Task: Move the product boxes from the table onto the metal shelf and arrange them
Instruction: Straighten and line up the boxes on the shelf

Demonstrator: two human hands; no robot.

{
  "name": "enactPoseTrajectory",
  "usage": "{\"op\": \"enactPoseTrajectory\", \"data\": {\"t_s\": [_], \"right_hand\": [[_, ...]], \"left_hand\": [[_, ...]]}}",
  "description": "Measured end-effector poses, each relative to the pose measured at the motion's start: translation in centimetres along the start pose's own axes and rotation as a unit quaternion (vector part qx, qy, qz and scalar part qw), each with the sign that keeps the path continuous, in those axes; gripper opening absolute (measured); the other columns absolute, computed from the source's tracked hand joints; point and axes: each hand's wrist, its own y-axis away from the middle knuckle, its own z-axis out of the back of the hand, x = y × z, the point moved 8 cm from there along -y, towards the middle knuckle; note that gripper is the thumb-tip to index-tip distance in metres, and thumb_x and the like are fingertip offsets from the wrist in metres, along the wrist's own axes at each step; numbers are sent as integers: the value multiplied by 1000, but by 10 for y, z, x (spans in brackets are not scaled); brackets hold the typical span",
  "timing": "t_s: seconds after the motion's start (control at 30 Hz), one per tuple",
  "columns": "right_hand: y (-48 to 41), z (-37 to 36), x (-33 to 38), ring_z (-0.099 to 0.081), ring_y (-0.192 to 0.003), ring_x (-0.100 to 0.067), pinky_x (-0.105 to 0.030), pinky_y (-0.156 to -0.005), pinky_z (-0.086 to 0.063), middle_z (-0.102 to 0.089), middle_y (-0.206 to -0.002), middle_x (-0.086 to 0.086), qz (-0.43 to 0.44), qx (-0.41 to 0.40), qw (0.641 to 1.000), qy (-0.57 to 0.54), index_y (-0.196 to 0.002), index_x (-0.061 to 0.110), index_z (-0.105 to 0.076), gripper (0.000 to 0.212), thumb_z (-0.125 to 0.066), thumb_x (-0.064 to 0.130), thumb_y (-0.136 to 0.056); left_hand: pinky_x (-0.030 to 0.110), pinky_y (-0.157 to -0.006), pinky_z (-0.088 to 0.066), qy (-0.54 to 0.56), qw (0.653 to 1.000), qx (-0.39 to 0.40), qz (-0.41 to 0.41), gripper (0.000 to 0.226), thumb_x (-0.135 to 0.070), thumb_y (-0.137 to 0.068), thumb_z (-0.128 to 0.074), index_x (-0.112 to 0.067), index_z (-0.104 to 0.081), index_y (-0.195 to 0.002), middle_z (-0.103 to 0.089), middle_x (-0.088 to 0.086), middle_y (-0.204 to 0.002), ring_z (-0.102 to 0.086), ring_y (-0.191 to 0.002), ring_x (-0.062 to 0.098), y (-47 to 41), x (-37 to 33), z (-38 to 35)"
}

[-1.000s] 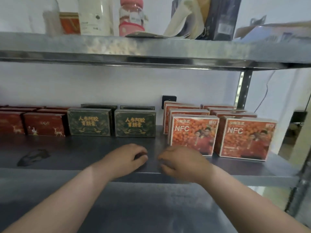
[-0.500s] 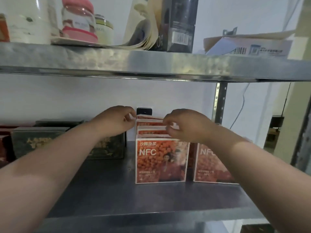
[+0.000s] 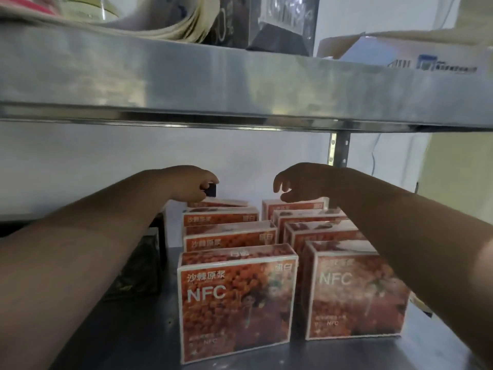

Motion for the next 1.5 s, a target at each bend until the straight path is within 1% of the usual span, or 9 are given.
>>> {"op": "enactPoseTrajectory", "data": {"t_s": [0.17,0.3,0.4,0.5,0.63,0.87,1.13,1.4,1.5], "right_hand": [[-15,-18,-38,-57,-123,-19,-36,-111,-41,-58,-141,3,-45,78,994,-57,-141,29,-53,51,-72,31,-93],[-20,-37,-53,-55,-127,-20,-39,-112,-41,-55,-144,5,-42,144,987,-63,-145,28,-49,63,-77,26,-89],[-29,-50,-57,-59,-115,-13,-37,-106,-46,-64,-130,9,-13,153,987,-45,-128,37,-58,47,-77,24,-87],[-40,-55,-63,-63,-106,-12,-43,-100,-53,-68,-111,15,-8,151,987,-61,-104,50,-60,40,-80,23,-82],[-50,-57,-62,-65,-106,-17,-45,-95,-57,-70,-109,12,-6,159,983,-87,-95,53,-62,40,-84,25,-79],[-62,-58,-57,-63,-104,-16,-41,-94,-56,-64,-106,16,0,132,990,-57,-105,49,-59,39,-83,32,-80],[-64,-57,-51,-58,-107,-13,-39,-103,-49,-61,-113,13,10,110,994,-11,-130,33,-61,47,-78,34,-86],[-71,-57,-47,-51,-104,-10,-36,-105,-43,-59,-108,15,20,81,996,17,-132,31,-60,48,-74,43,-88],[-73,-57,-44,-50,-102,-9,-32,-102,-43,-64,-120,10,26,72,997,31,-132,30,-60,47,-71,46,-89]], "left_hand": [[39,-109,-41,-40,997,70,1,60,-26,-95,-61,-41,-37,-148,-43,-12,-152,-46,-132,15,-22,0,-20],[39,-98,-47,-55,995,88,1,37,-28,-100,-49,-41,-55,-134,-59,-11,-134,-58,-111,12,-19,-7,-26],[35,-91,-48,-29,998,62,15,35,-28,-100,-51,-40,-59,-130,-62,-11,-127,-57,-103,9,-15,-6,-25],[33,-88,-46,-30,997,60,27,36,-28,-99,-55,-35,-59,-134,-63,-8,-126,-58,-105,11,-11,-3,-22],[35,-92,-46,-26,997,56,53,39,-29,-96,-61,-31,-61,-135,-66,-5,-125,-60,-108,14,-7,7,-19],[30,-84,-42,-1,997,53,53,38,-25,-95,-63,-32,-63,-132,-67,-6,-125,-59,-105,10,-5,13,-20],[30,-89,-41,-16,997,53,45,36,-27,-98,-59,-28,-63,-133,-65,-5,-130,-60,-113,14,-2,13,-21],[30,-89,-40,-20,998,51,41,37,-26,-98,-58,-30,-62,-135,-64,-4,-131,-59,-115,15,0,15,-21],[30,-88,-39,-7,998,47,44,38,-25,-98,-59,-31,-61,-135,-64,-5,-132,-58,-115,15,1,16,-21]]}}
